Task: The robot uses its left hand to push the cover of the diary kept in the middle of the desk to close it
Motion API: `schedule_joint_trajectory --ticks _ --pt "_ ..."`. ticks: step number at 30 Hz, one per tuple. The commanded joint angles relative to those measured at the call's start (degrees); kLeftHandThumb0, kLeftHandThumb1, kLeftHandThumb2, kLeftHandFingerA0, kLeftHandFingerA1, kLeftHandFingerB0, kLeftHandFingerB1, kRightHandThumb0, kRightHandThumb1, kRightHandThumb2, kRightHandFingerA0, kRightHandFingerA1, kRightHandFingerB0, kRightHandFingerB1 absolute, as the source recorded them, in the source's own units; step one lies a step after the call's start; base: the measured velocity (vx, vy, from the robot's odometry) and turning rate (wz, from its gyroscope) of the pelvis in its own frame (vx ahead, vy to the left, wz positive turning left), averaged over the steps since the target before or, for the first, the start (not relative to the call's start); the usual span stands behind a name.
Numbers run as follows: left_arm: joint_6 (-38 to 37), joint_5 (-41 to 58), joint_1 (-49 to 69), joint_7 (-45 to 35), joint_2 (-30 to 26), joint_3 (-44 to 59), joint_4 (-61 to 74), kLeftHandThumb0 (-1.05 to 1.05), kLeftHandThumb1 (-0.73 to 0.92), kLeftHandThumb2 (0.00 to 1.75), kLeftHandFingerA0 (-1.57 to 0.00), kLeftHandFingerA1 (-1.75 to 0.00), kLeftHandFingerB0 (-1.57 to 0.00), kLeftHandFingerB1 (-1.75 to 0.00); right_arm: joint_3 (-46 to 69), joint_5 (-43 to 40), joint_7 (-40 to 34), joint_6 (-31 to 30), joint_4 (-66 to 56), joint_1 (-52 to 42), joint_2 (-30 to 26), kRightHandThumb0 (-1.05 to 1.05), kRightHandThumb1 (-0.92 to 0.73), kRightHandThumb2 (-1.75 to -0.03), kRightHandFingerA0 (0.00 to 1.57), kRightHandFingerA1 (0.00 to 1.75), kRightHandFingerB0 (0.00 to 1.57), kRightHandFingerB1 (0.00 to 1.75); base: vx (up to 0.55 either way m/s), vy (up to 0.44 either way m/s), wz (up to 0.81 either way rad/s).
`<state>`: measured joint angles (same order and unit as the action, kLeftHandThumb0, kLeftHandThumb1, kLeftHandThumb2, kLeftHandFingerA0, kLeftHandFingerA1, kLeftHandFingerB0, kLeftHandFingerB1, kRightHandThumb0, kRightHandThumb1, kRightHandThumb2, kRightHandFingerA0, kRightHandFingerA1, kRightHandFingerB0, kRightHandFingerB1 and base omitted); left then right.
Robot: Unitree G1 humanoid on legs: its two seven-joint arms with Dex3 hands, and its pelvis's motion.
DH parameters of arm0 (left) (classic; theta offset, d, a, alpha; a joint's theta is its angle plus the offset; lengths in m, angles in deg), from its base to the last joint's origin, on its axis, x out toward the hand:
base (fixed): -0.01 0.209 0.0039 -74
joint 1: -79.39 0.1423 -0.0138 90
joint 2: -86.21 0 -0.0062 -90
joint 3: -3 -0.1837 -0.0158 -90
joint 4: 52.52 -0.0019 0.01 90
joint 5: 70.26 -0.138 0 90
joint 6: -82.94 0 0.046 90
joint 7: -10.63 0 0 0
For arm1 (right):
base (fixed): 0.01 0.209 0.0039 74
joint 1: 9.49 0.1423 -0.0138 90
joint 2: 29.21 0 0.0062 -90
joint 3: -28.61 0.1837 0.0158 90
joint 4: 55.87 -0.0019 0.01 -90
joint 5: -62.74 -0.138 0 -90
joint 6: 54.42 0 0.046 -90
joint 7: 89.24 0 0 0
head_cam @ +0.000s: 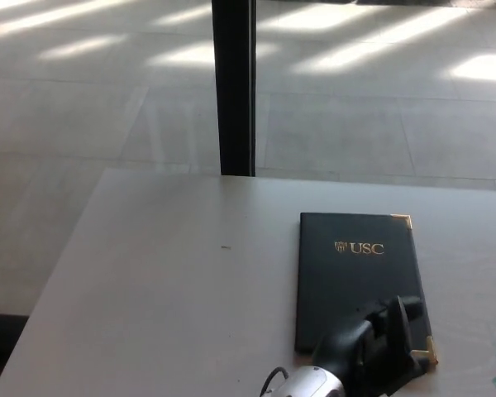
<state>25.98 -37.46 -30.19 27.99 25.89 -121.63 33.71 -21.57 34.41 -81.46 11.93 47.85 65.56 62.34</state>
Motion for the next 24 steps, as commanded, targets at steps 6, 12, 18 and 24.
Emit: schedule_joint_trajectory --ticks 6,12,18,24 --pt "-0.1 0.3 -3.5 -3.0 4.6 10.7 11.6 -0.96 0.92 0.97 -0.18 -0.48 -0.12 -0.44 0.0 -0.8 0.7 -0.5 0.2 -0.7 -0.9 -0.70 -0.92 -0.70 0.38 0.67 0.39 0.46 0.00 0.000 0.00" --pt "-1.2 8.3 -7.7 -4.3 -0.2 31.1 23.2 -1.04 0.92 0.90 -0.18 -0.52 -0.13 -0.46 0.9 -1.6 0.1 -1.5 -0.4 -1.3 -0.8 -0.79 -0.78 -0.88 0.41 0.72 0.37 0.52 0.00 0.000 0.00" --pt "-1.4 13.6 -3.8 -4.1 -8.8 47.6 25.3 -1.02 0.92 0.87 -0.14 -0.45 -0.14 -0.42 0.9 -1.2 0.4 -0.6 0.8 -1.3 -0.9 -0.74 -0.92 -0.69 0.40 0.71 0.43 0.49 0.00 0.000 0.00" --pt "-2.4 15.2 3.2 -2.8 -15.8 63.2 17.0 -1.03 0.71 1.27 -0.34 -0.58 -0.12 -0.46 1.4 -1.6 -0.5 -1.3 0.3 -1.1 -0.8 -0.74 -0.92 -0.68 0.40 0.68 0.45 0.47 0.00 0.000 0.00"
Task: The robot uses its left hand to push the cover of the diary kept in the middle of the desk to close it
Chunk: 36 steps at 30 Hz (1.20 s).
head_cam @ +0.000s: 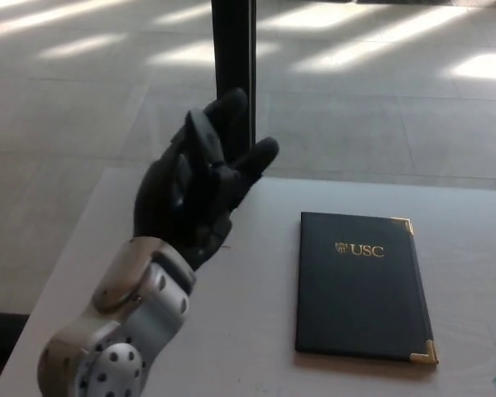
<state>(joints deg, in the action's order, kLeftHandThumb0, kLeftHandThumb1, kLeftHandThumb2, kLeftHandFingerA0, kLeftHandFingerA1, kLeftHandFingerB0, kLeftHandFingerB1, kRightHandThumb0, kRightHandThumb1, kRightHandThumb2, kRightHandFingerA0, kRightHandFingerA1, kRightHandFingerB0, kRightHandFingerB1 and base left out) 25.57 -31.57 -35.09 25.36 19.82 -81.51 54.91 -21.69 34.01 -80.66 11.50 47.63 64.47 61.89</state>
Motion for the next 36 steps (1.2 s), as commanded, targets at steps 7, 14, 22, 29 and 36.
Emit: schedule_joint_trajectory --ticks 7,14,22,29,36 --pt "-10.1 0.7 16.6 -4.9 -15.3 30.7 -15.8 -1.05 0.89 0.80 -0.41 -0.59 -0.34 -0.53 1.3 -1.0 -0.4 -0.1 0.6 -0.3 -0.4 -0.73 -0.92 -0.69 0.36 0.66 0.40 0.47 0.00 0.000 0.00" --pt "-15.1 0.5 20.9 -3.6 -14.6 38.6 -26.8 -1.05 0.81 0.78 -0.65 -0.70 -0.60 -0.64 1.3 -1.1 -0.8 -0.2 0.7 -0.2 -0.1 -0.73 -0.92 -0.68 0.41 0.70 0.44 0.47 0.00 0.000 0.00" --pt "-16.1 -2.9 20.7 1.7 -17.3 43.0 -38.7 -1.05 0.89 0.88 -0.53 -0.89 -0.52 -0.83 1.7 -1.4 -0.5 -0.5 0.7 0.4 -0.7 -0.73 -0.92 -0.70 0.38 0.67 0.42 0.47 0.00 0.000 0.00" --pt "-15.9 -2.8 21.6 1.6 -17.0 43.0 -39.8 -1.05 0.87 0.89 -0.51 -0.91 -0.53 -0.85 1.4 -1.0 -0.2 0.1 1.5 0.6 -0.6 -0.72 -0.92 -0.71 0.37 0.67 0.40 0.47 0.00 0.000 0.00" --pt "-15.7 -5.8 22.9 1.2 -16.6 37.9 -38.8 -1.05 0.87 0.88 -0.58 -0.91 -0.57 -0.83 1.7 -2.0 -0.1 -0.5 0.2 -0.4 -0.1 -0.73 -0.92 -0.69 0.36 0.67 0.39 0.47 0.00 0.000 0.00"
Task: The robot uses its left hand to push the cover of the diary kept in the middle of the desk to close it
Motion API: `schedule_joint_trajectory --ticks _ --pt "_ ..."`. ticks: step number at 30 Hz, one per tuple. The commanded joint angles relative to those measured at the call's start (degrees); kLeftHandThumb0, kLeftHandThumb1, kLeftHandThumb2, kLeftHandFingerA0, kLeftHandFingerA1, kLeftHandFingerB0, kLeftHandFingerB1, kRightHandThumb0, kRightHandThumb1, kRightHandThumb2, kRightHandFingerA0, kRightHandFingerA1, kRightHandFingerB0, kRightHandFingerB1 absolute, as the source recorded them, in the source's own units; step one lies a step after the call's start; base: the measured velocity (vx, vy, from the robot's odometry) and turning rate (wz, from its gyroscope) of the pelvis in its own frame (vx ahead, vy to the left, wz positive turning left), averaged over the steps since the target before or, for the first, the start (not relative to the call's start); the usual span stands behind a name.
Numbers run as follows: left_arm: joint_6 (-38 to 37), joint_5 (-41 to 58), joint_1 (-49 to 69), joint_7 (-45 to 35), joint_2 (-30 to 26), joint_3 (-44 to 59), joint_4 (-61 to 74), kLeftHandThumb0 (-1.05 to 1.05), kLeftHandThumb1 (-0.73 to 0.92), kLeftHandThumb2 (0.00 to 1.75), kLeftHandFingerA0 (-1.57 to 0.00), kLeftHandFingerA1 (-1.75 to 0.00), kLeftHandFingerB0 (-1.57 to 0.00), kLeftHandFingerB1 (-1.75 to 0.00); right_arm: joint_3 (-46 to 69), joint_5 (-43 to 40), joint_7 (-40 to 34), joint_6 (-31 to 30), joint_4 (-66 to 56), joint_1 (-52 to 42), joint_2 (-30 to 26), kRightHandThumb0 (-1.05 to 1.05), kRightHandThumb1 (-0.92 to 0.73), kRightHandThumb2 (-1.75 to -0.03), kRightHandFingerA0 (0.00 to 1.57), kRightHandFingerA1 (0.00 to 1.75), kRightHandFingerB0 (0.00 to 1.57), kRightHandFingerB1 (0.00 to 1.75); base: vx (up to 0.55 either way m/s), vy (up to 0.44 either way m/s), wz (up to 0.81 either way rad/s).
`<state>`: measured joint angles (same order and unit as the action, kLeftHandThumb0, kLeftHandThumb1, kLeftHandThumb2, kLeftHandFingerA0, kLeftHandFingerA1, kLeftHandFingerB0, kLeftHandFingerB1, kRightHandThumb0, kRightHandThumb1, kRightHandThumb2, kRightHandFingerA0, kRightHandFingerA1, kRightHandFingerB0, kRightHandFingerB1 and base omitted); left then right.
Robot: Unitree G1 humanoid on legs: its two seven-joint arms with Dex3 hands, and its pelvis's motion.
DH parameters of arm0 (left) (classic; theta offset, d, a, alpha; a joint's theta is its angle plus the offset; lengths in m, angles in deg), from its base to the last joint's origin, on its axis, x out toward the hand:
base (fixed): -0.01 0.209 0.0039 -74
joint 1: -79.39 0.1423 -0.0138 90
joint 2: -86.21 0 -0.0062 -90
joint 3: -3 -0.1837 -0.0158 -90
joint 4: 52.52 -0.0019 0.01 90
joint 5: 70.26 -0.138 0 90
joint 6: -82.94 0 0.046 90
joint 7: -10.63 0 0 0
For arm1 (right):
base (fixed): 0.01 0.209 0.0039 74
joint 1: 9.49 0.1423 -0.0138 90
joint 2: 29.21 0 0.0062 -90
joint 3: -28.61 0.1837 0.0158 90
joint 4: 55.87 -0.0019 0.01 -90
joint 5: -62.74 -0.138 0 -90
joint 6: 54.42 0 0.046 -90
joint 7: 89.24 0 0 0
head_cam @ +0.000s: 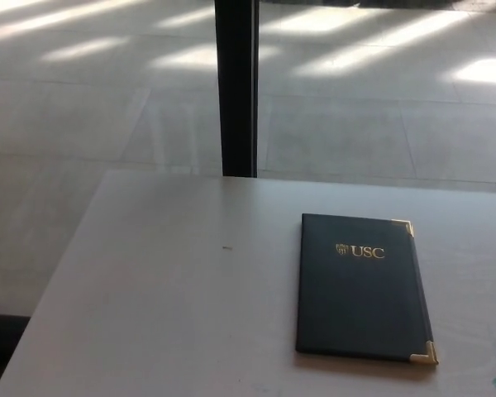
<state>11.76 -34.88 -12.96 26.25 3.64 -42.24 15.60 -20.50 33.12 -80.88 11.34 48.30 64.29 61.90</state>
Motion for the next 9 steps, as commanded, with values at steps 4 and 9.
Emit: schedule_joint_trajectory --ticks 4,9 --pt "-2.3 -1.7 0.5 -0.6 -0.1 -1.8 1.3 -1.05 0.85 0.87 -0.55 -0.89 -0.58 -0.81 0.4 -1.0 -0.4 -0.3 -0.6 0.1 0.0 -0.73 -0.92 -0.69 0.39 0.70 0.41 0.48 0.00 0.000 0.00" --pt "-2.1 -1.0 0.0 0.2 0.2 -1.4 1.7 -1.05 0.85 0.86 -0.56 -0.89 -0.64 -0.80 0.2 -0.6 -0.6 -0.2 0.1 0.4 -0.2 -0.72 -0.92 -0.70 0.38 0.68 0.43 0.50 0.00 0.000 0.00"
